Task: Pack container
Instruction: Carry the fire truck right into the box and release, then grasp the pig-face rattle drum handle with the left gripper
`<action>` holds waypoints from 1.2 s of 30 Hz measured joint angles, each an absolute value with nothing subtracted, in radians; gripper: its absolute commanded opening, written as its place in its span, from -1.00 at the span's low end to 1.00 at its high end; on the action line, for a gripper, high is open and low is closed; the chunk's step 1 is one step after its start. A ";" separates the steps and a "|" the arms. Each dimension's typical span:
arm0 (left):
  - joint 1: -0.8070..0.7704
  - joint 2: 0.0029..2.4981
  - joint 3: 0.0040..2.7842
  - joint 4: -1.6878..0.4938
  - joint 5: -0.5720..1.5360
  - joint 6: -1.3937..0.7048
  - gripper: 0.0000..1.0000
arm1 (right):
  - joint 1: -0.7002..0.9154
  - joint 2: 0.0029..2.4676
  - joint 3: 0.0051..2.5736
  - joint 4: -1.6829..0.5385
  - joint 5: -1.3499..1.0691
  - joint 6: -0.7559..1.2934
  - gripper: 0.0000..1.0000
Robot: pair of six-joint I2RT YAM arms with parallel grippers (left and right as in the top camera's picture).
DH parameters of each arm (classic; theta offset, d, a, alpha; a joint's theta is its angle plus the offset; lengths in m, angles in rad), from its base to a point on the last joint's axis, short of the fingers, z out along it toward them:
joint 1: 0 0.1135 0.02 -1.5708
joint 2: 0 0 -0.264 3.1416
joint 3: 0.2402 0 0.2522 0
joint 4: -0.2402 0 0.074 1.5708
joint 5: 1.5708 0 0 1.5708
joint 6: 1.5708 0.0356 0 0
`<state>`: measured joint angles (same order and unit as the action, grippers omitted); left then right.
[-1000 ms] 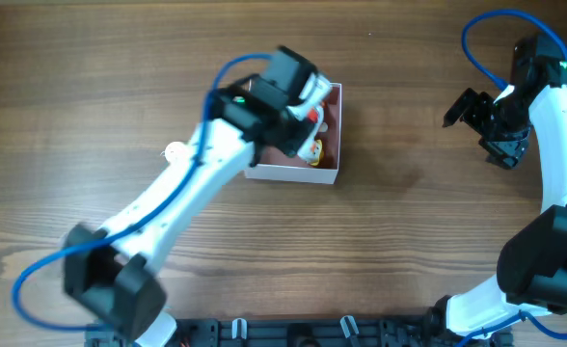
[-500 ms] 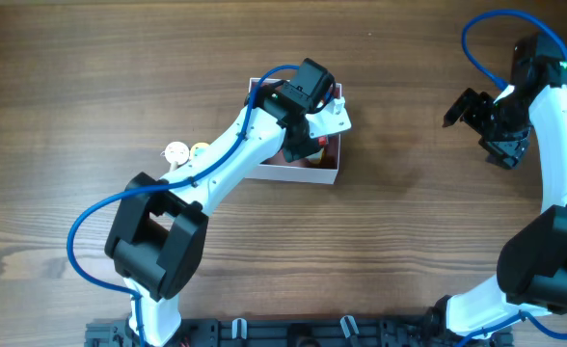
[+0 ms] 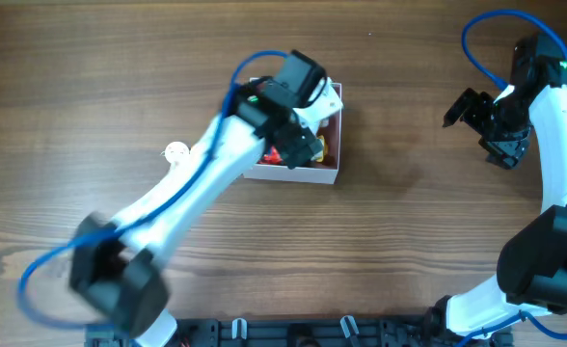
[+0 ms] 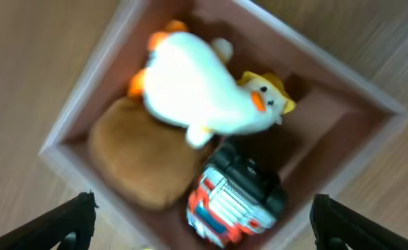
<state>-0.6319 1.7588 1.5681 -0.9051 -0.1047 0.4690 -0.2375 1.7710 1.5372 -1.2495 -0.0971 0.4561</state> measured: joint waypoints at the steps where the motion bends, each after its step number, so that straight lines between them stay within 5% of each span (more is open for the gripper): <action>1: -0.627 1.708 1.568 -0.926 -0.107 0.427 1.00 | -0.237 1.771 1.537 -1.250 -0.097 0.456 0.99; 7: -0.488 1.511 1.573 -1.087 -0.109 0.224 0.99 | -0.237 1.771 1.537 -1.249 -0.097 0.456 0.99; 14: -0.081 1.590 1.505 -1.200 0.003 -0.001 0.98 | -0.237 1.771 1.537 -1.245 -0.097 0.456 0.99; 21: 0.072 1.816 1.307 -1.112 0.107 -0.051 0.21 | -0.237 1.771 1.537 -1.245 -0.097 0.456 0.99; 28: 0.074 1.979 1.279 -0.989 0.103 -0.059 -0.12 | -0.237 1.771 1.537 -1.245 -0.097 0.456 1.00; 32: 0.074 1.987 1.279 -0.967 0.086 -0.064 -0.56 | -0.237 1.771 1.537 -1.245 -0.097 0.456 0.99; 36: 0.074 1.987 1.279 -0.935 0.057 -0.059 -0.77 | -0.237 1.771 1.537 -1.245 -0.097 0.456 1.00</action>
